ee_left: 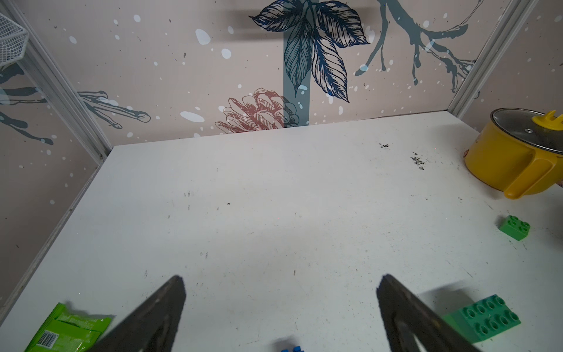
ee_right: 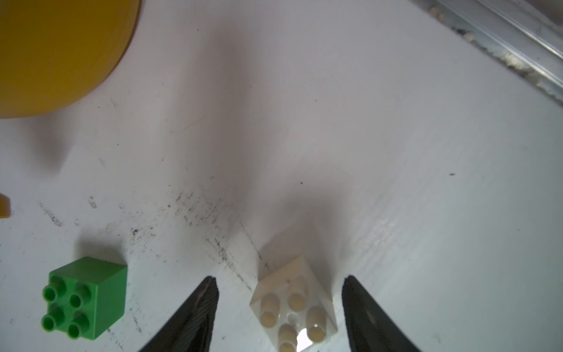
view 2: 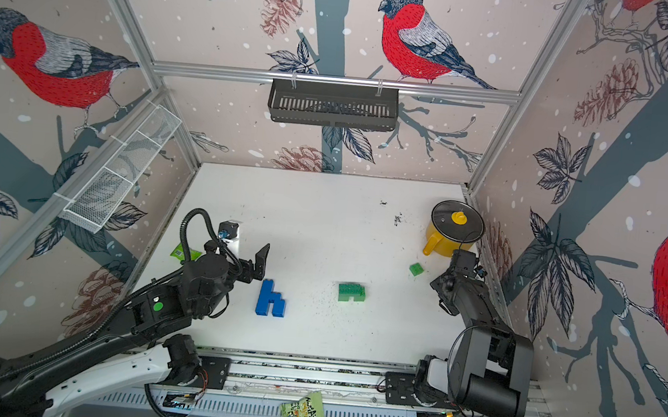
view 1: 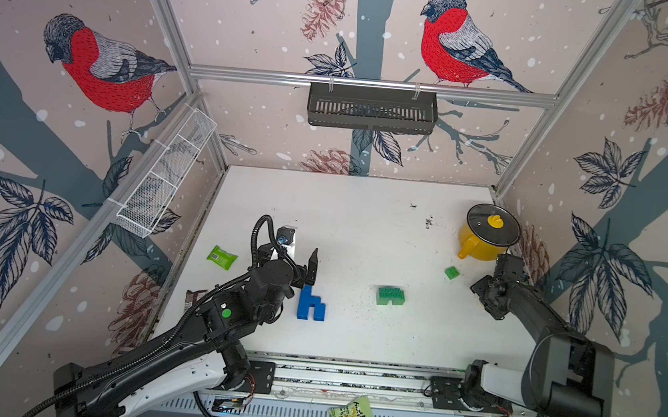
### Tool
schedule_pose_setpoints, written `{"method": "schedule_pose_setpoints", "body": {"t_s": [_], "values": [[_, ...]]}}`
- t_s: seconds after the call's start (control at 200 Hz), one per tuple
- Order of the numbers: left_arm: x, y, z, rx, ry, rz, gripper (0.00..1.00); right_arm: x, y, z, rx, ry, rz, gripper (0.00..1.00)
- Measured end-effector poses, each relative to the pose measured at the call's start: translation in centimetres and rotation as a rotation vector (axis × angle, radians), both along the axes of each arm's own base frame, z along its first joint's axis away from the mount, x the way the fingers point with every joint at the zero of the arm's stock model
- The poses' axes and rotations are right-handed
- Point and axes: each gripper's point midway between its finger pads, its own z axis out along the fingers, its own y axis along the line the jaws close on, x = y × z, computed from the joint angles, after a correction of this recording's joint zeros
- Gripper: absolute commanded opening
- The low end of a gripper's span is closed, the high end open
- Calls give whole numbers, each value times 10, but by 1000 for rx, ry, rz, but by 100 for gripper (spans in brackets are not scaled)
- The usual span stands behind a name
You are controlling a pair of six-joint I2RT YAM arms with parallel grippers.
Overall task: Assemble the letter h with lego
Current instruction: Pick up the lego brick from the center of the board.
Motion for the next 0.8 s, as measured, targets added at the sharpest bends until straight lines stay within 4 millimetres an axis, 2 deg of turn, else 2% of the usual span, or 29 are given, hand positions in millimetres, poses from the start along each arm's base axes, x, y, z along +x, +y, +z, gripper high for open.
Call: {"method": "schedule_pose_setpoints", "body": {"t_s": [0.125, 0.425, 0.555, 0.8], "values": [[0, 1, 1, -4, -3, 0, 98, 2, 6, 0, -10, 3, 26, 61], [0, 1, 1, -2, -3, 2, 98, 1, 9, -5, -17, 22, 42, 56], [-1, 2, 2, -5, -6, 3, 98, 4, 17, -4, -18, 19, 74, 53], [-1, 6, 4, 2, -16, 20, 98, 4, 25, -10, -15, 41, 104, 43]]}}
